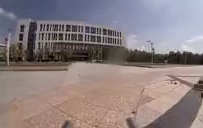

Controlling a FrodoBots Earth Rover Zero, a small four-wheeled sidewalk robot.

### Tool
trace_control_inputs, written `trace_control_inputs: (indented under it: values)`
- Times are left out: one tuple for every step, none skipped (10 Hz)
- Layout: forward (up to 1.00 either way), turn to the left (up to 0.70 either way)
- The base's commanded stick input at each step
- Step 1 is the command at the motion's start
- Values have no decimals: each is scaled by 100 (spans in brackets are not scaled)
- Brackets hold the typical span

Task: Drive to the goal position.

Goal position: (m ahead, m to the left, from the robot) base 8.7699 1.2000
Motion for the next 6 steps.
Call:
trace_control_inputs:
  values:
    - [70, 2]
    - [70, 2]
    - [70, 2]
    - [70, 2]
    - [70, 2]
    - [70, 19]
